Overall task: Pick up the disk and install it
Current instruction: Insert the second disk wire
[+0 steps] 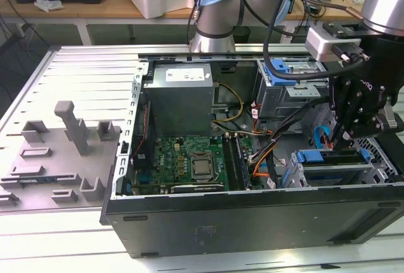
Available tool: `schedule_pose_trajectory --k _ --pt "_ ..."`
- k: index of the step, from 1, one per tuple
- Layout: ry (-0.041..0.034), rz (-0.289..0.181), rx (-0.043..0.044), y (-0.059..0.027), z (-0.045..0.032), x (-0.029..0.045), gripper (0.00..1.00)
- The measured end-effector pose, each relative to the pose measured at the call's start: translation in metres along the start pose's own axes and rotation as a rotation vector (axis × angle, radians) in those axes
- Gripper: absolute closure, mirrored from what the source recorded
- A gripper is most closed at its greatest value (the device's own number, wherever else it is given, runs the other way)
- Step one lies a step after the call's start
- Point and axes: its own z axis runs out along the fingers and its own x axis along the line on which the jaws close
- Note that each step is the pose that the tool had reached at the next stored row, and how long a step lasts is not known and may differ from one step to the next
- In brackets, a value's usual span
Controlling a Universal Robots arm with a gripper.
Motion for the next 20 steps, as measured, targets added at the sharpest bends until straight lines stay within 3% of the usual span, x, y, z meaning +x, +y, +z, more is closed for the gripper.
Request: schedule_pose_trajectory --k 20 --pt "-0.0001 0.0 0.0 -0.0003 0.0051 0.0009 0.84"
